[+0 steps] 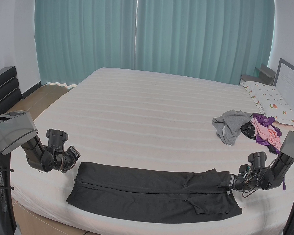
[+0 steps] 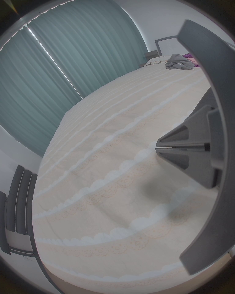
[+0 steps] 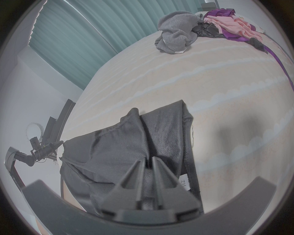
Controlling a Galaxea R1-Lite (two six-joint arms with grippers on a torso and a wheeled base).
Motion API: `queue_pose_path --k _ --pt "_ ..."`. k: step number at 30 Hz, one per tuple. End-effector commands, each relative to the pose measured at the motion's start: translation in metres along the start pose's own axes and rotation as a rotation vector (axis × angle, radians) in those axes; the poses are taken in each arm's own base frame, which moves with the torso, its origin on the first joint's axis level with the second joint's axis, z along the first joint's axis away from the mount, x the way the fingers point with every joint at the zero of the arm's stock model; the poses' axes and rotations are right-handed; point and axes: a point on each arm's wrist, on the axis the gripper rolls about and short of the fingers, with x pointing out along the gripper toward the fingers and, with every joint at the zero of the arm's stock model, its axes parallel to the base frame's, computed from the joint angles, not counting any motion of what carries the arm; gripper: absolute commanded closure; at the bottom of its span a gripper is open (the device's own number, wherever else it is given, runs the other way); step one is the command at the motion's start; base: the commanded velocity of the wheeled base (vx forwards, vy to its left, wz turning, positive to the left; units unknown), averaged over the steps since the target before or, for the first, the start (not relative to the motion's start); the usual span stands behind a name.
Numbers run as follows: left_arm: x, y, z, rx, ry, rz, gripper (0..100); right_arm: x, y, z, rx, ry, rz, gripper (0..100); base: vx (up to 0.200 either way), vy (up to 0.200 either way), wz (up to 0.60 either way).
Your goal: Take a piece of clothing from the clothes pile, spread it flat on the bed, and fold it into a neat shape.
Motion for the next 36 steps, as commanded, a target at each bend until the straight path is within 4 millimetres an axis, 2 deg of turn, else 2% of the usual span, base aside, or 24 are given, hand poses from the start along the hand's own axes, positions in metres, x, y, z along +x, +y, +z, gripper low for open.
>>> queue_pose_path --k 1,4,6,9,11,12,13,15,17,21,23,27,30,33,36 --pt "0.000 0.000 0.000 0.000 0.000 0.000 100 -0.001 0.000 -0.001 -0.001 0.004 -0.002 0 0.000 0.000 0.00" --pt "0.000 0.000 0.000 0.000 -0.001 -0.001 100 -0.006 0.004 0.004 -0.018 -0.026 0.009 0 0.000 0.000 0.00" --pt "0.000 0.000 0.000 0.000 0.000 0.000 100 -0.017 0.011 0.015 -0.023 -0.071 0.027 0 0.000 0.000 0.00" --pt "0.001 0.000 0.000 0.000 0.000 0.000 100 -0.026 0.028 0.031 -0.022 -0.130 0.068 0 0.000 0.000 0.00" --pt "0.001 0.000 0.000 0.000 0.000 0.000 100 -0.026 0.045 0.032 -0.026 -0.136 0.101 0 0.000 0.000 0.00" --pt "0.001 0.000 0.000 0.000 0.000 0.000 100 -0.026 0.045 0.032 -0.026 -0.136 0.101 0 0.000 0.000 0.00" --pt "0.001 0.000 0.000 -0.002 0.000 0.000 100 -0.021 0.061 0.028 -0.020 -0.124 0.124 0 0.000 0.000 0.00" --pt "0.000 0.000 0.000 -0.002 0.001 0.001 100 -0.018 0.071 0.024 -0.022 -0.109 0.138 0 0.000 0.000 0.00" --pt "0.000 0.000 0.000 -0.002 0.001 0.001 100 -0.007 0.088 0.014 -0.025 -0.069 0.167 0 0.000 0.000 0.00" --pt "0.001 0.001 -0.001 -0.002 0.002 0.002 100 0.011 0.101 0.000 -0.043 -0.019 0.162 0 0.000 0.000 0.00" --pt "0.001 0.001 -0.001 -0.002 0.002 0.002 100 0.027 0.106 -0.005 -0.058 -0.013 0.129 0 0.000 0.000 0.00" --pt "0.001 0.001 -0.001 -0.001 0.002 0.002 100 0.043 0.119 -0.005 -0.088 -0.043 0.095 0 0.000 0.000 0.00" --pt "0.001 0.001 -0.001 -0.002 0.002 0.002 100 0.046 0.127 -0.002 -0.104 -0.059 0.088 0 0.000 0.000 0.00" --pt "0.001 0.001 -0.001 -0.001 0.003 0.003 100 0.046 0.141 0.012 -0.125 -0.118 0.069 0 0.000 0.000 0.00" --pt "0.002 0.001 -0.001 -0.001 0.003 0.003 100 0.047 0.146 0.015 -0.156 -0.102 0.057 0 0.000 0.000 0.00"
